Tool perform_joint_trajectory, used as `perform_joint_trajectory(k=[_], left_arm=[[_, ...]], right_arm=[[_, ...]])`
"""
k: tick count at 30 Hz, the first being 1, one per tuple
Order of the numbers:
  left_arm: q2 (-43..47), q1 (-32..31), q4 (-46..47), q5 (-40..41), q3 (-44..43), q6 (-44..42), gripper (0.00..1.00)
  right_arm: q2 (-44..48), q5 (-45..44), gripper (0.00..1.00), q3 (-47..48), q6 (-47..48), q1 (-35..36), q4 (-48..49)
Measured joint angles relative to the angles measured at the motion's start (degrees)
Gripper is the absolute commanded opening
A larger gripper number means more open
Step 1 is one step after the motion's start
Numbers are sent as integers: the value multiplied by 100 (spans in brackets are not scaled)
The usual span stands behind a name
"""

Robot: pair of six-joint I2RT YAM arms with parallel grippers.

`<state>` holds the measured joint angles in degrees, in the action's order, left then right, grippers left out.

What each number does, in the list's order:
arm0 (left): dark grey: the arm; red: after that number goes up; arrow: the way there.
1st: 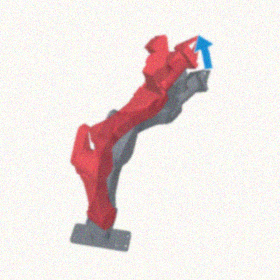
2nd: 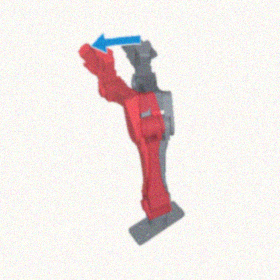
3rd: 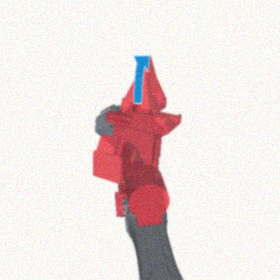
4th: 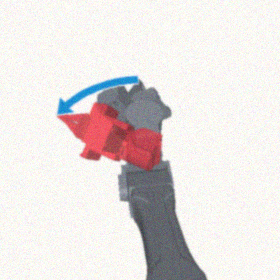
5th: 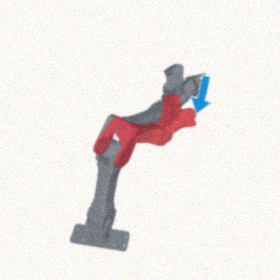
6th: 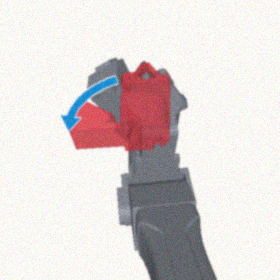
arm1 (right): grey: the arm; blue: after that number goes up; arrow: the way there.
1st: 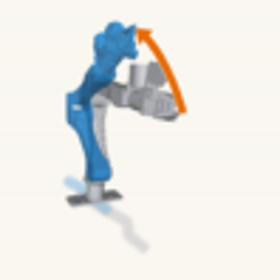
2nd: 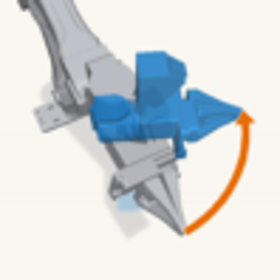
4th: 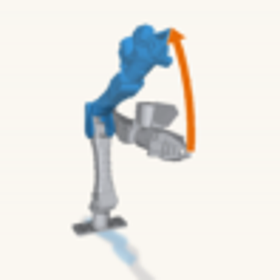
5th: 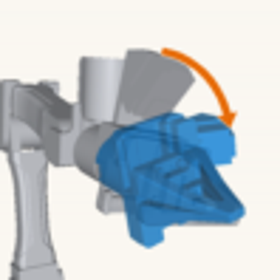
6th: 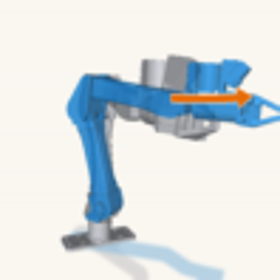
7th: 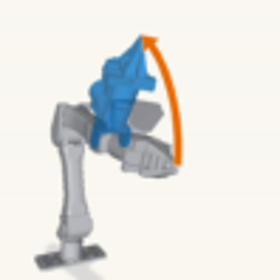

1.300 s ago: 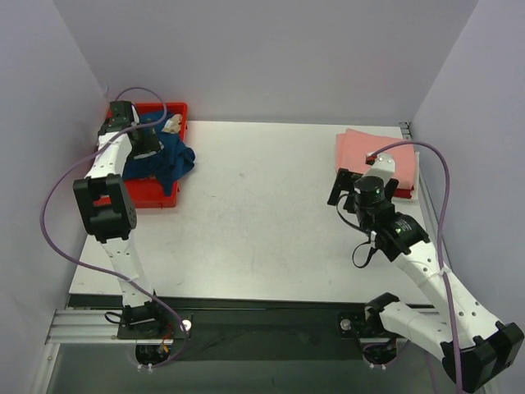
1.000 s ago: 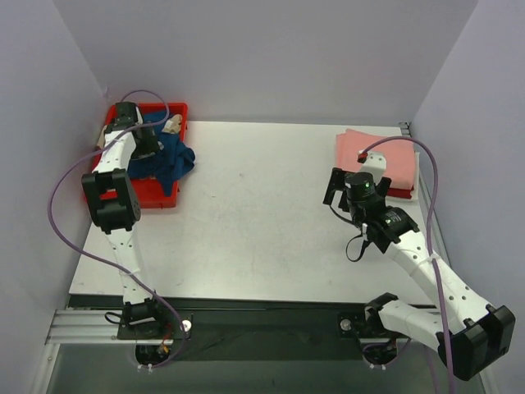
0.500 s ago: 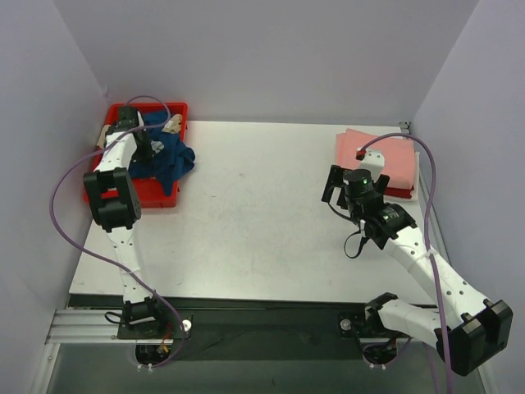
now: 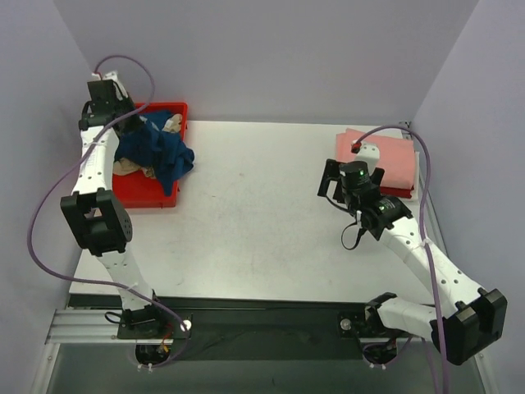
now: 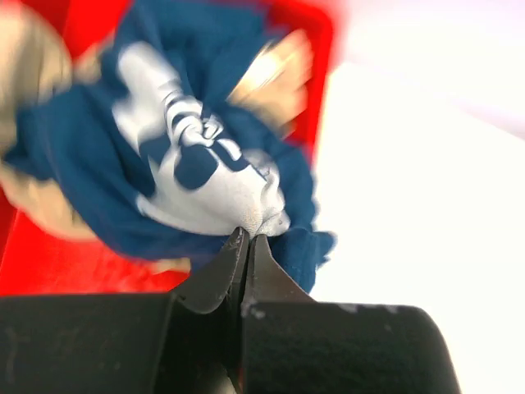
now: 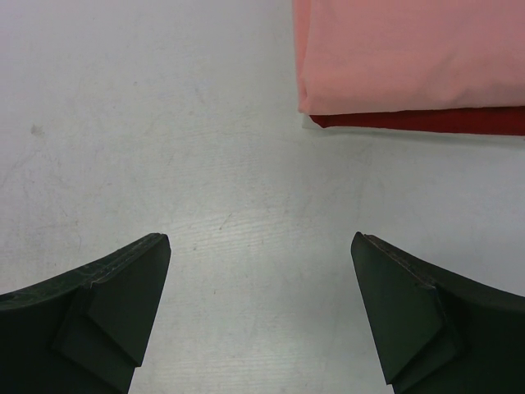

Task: Fold and stack the t-shirts
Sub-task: Grab crumpled tshirt from bin with the left arm, then move the tshirt to the center of the board

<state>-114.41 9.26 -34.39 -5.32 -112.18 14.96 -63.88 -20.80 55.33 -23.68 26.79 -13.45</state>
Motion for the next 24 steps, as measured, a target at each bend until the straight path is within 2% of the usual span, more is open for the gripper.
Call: perform_joint_trajectory(k=[5, 10, 16, 21, 24], left_arm=[[1040, -20, 463, -654, 33, 216, 0], [1698, -133, 778, -1392, 28, 435, 0], [1884, -553, 925, -2214, -385, 914, 0], [1878, -1222, 1010, -2695, -1067, 1399, 0], [1985, -1545, 1263, -2907, -1117, 1670, 0]], right_arm=[[-208, 140, 100, 212, 79, -66, 4], [-328, 256, 100, 334, 140, -164, 33], [-343, 363, 100, 365, 175, -245, 42], [-350, 409, 100, 428, 236, -280, 90], [-348, 420, 100, 433, 256, -308, 101]])
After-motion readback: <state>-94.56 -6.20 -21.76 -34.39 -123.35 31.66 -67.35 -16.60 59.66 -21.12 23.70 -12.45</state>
